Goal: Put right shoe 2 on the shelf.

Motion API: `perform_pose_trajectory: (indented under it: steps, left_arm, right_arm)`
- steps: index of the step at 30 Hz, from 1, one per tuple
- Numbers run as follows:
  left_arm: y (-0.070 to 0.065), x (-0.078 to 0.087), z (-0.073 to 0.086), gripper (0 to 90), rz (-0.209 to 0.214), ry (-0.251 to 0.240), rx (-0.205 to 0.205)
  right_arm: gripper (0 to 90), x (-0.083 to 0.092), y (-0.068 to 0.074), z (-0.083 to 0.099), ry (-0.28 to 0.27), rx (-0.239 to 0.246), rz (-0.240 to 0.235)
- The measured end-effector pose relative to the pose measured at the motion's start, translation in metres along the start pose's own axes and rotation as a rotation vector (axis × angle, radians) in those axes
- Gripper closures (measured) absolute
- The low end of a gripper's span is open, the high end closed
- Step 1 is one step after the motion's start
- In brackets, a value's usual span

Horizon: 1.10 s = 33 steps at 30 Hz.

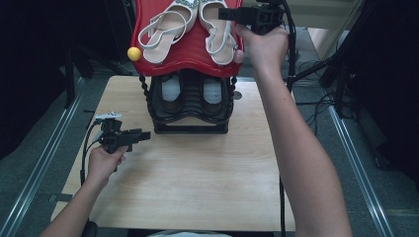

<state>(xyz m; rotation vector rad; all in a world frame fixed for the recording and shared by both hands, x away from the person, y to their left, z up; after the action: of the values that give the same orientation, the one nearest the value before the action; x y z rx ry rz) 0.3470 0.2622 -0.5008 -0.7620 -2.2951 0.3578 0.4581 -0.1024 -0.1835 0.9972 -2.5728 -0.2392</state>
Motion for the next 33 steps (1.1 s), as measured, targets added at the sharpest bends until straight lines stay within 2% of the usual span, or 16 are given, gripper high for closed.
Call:
perform_pose_trajectory:
  steps: [8, 14, 18, 22, 33]
  left_arm:
    - [0.000, 0.000, 0.000, 44.7, 0.000, 0.002, -0.002]
    - [0.000, 0.001, 0.001, 44.7, 0.001, -0.002, -0.001]
    - [0.000, 0.001, 0.000, 44.7, -0.001, 0.002, -0.004]
    - [0.001, 0.001, 0.001, 44.7, -0.001, -0.001, -0.002]
    - [0.001, 0.001, 0.001, 44.7, -0.005, -0.002, -0.002]
  right_arm:
    - [60.1, 0.011, -0.019, 0.007, -0.004, -0.013, 0.027]
    - [59.3, 0.025, -0.029, 0.014, -0.022, -0.027, 0.015]
    - [58.8, 0.033, -0.040, 0.021, -0.032, -0.033, 0.028]
    - [58.4, 0.037, -0.052, 0.031, -0.021, -0.030, 0.053]
    - [57.7, 0.041, -0.076, 0.065, 0.002, -0.049, 0.046]
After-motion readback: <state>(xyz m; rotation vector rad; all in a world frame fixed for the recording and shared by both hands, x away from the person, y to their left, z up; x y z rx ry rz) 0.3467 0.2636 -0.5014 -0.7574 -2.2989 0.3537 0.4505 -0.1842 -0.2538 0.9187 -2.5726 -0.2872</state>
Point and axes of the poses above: each handheld gripper's, and its own axes: x roughly backward along the jaws, z roughly out of its underside, y roughly to its left, the point moved 2 cm from there along -x, roughly forward along the jaws, and after that the axes turned 4 degrees about -y, right-handed, at the moved point
